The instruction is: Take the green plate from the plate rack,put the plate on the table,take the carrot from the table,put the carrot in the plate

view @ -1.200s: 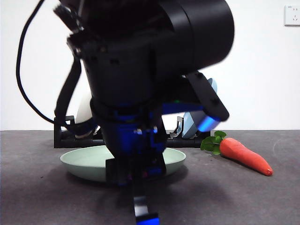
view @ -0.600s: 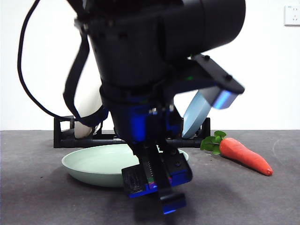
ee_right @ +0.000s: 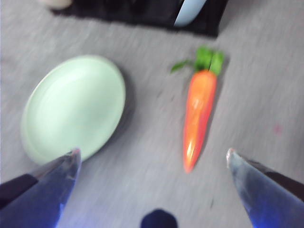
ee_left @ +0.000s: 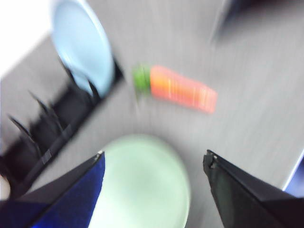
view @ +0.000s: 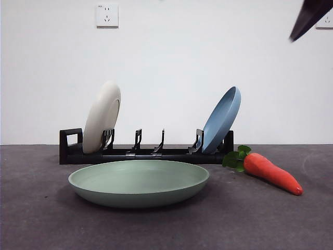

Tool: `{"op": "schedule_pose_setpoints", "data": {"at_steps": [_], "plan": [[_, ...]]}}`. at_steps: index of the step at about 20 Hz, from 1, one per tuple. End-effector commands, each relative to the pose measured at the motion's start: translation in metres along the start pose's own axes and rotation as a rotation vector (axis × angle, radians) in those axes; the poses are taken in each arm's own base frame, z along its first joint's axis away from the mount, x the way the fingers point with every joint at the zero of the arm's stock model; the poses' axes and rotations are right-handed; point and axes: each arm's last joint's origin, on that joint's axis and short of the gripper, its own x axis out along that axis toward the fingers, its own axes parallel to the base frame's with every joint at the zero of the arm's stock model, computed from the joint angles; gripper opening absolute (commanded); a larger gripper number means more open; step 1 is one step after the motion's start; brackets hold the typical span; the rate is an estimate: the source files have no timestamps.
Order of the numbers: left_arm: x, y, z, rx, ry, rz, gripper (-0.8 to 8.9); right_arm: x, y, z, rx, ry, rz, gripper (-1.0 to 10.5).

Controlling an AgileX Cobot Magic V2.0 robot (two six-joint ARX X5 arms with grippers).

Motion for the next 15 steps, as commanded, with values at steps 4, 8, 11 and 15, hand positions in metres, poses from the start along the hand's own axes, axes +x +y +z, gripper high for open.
{"op": "schedule_pose_setpoints", "data": {"at_steps": [4,8,11,15], "plan": [[-0.082,0.04,0.008,-0.2,-0.215,-0.03,3.55,0.065,-0.015,0.018,-0.037,0.014,-0.021,6.6],[-0.113,0.055,-0.002,-0.257,-0.272,-0.053,3.55,0.119,-0.02,0.02,-0.075,0.041,-0.088,6.6],[-0.12,0.059,-0.007,-0.271,-0.267,-0.054,3.55,0.156,-0.026,0.013,-0.087,0.076,-0.136,6.6],[-0.119,0.058,-0.01,-0.26,-0.24,-0.052,3.55,0.193,-0.036,-0.001,-0.081,0.13,-0.178,6.5]]}}
